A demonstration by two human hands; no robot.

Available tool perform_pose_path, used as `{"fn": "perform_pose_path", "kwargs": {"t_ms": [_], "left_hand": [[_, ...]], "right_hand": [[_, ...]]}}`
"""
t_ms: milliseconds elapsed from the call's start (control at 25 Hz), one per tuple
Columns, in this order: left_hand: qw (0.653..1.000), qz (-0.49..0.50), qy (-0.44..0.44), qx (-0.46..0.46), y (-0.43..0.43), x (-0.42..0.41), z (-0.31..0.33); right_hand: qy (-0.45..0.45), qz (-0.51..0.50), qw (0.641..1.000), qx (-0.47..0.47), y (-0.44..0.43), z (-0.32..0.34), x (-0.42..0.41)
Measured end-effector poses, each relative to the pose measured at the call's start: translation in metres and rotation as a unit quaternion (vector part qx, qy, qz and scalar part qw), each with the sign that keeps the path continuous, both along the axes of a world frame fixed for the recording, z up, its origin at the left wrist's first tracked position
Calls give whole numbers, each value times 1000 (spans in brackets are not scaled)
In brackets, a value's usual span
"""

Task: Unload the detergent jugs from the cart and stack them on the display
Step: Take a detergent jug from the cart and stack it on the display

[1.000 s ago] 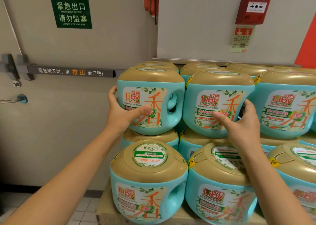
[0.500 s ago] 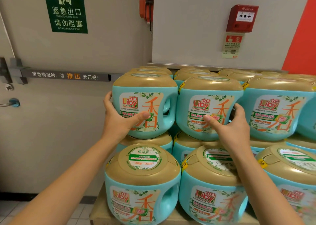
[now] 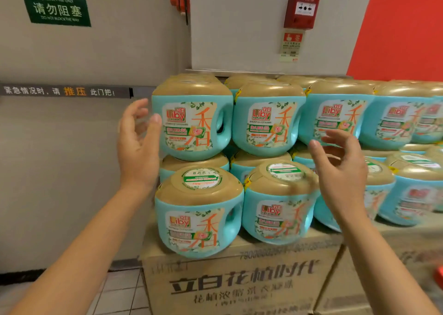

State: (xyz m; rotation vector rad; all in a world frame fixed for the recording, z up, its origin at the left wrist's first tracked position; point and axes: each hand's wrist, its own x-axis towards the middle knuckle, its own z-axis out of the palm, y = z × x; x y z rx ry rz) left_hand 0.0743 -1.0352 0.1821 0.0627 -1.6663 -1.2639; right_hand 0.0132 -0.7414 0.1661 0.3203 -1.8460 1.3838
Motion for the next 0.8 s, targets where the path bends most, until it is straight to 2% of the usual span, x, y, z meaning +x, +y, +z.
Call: {"fn": "perform_pose_path", "kwargs": {"t_ms": [80,200,320,480,600,680,800], "left_hand": [[995,-85,27,39,10,30,-14],[984,-167,-49,30,41,68,-50],[961,-232,-140,51,84,96,-92],[914,-303,-262,67,154,130,-145],[870,-350,-341,59,219,155,-180],[837,-388,-383,42,264,168,-198],[807,-422,-413,33,335,185,-221]], "right_hand": [[-10,23,999,-28,18,-23,37],[-60,26,997,-35,50,-65,92],[-153,3,987,-45,85,-111,145],[-255,-30,966,-41,141,-158,218],[-313,-63,944,-85,194,-185,268],[-345,-73,929,-107,232,-198,297],[-394,-91,905,-130,298,-209,335]]}}
